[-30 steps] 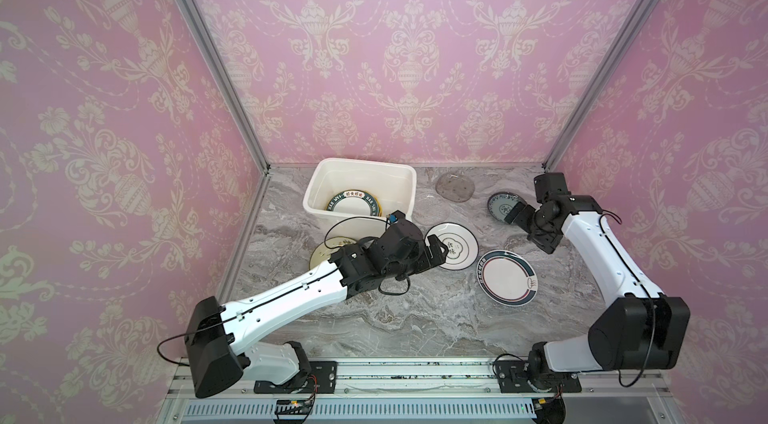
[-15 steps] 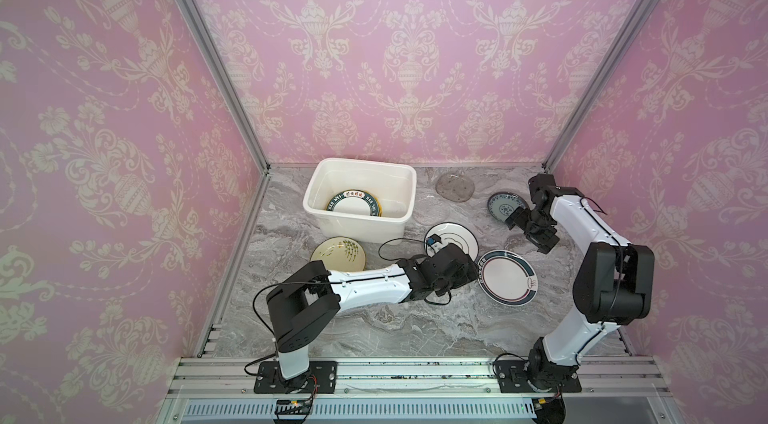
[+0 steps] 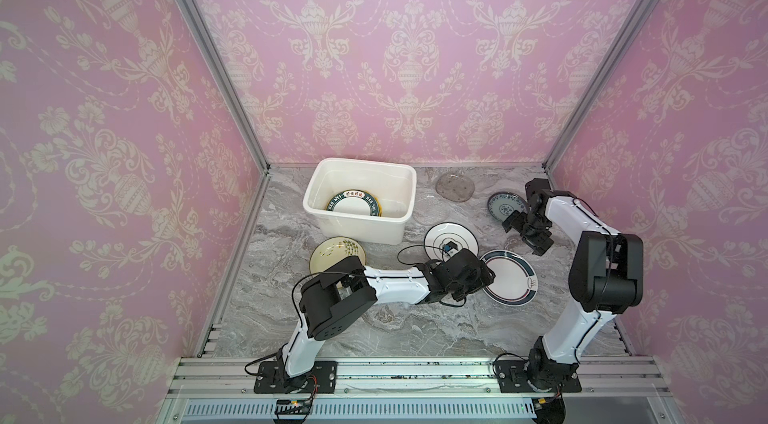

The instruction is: Place the plates into the plastic bin on the countertop

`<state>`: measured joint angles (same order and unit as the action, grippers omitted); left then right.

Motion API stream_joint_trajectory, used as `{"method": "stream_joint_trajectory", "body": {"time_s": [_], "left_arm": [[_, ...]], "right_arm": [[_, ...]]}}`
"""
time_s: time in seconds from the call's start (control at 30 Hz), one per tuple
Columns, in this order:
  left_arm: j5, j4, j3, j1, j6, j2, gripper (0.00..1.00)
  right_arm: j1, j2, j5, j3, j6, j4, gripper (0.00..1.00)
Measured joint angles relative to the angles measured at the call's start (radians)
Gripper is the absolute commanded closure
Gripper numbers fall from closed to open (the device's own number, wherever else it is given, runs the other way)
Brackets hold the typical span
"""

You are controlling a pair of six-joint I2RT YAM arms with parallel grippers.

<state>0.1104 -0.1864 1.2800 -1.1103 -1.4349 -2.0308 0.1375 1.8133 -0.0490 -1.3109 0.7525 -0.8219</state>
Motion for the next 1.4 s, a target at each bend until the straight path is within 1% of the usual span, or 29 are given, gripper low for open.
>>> {"method": "stream_joint_trajectory", "body": {"time_s": [0.27,0.73,0.87,0.97,1.17,1.3,1.4], "left_arm": [[0.040,-0.008,0.046,0.000,-0.008,-0.060,0.29],[0.050,-0.008,0.070,-0.001,-0.019,-0.109,0.44],[0.054,-0.010,0.071,-0.003,-0.022,-0.113,0.54],[0.060,-0.009,0.071,-0.005,-0.023,-0.117,0.59],[0.065,-0.014,0.071,-0.007,-0.023,-0.124,0.65],[0.065,-0.021,0.071,-0.008,-0.022,-0.124,0.66],[0.065,-0.034,0.071,-0.011,-0.022,-0.124,0.69]], "right_arm": [[0.023,0.005,0.001,0.071,-0.012,0.032,0.00],[0.025,0.013,0.016,0.162,-0.045,0.077,0.00],[0.025,0.000,0.015,0.179,-0.049,0.093,0.01],[0.025,-0.011,0.016,0.192,-0.052,0.104,0.01],[0.025,-0.051,0.020,0.238,-0.053,0.138,0.01],[0.026,-0.076,0.029,0.269,-0.053,0.150,0.04],[0.026,-0.100,0.038,0.296,-0.053,0.157,0.05]]}}
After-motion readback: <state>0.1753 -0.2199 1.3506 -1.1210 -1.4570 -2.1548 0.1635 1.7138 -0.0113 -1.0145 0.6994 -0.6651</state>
